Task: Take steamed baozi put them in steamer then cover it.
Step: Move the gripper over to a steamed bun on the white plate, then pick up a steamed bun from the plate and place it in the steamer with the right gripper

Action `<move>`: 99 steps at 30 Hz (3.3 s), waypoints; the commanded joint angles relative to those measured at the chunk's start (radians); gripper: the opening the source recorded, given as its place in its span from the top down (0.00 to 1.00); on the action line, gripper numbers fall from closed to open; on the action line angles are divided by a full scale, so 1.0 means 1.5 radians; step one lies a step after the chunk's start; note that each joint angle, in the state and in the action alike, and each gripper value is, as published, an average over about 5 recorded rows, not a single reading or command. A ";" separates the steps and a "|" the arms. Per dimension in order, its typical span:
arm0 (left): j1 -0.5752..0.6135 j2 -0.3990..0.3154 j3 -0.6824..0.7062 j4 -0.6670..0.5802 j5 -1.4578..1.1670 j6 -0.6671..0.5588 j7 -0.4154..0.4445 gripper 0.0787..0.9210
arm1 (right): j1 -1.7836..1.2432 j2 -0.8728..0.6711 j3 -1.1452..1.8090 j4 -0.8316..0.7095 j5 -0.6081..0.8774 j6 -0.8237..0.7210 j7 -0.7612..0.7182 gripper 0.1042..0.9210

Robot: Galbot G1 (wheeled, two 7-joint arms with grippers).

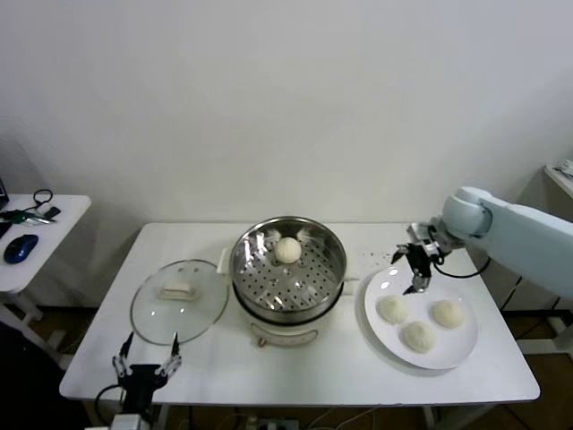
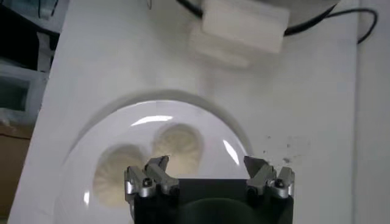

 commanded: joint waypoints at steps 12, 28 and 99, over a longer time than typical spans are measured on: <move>-0.004 -0.003 -0.004 0.019 -0.005 -0.002 -0.003 0.12 | -0.109 0.061 0.048 -0.087 -0.028 -0.011 0.004 0.12; -0.001 -0.003 -0.005 0.027 -0.005 -0.007 -0.002 0.12 | -0.117 0.079 0.055 -0.113 -0.047 0.003 0.005 0.12; 0.030 0.001 0.036 -0.005 -0.009 -0.031 -0.001 0.12 | 0.244 0.477 -0.284 -0.051 0.471 -0.144 0.148 0.28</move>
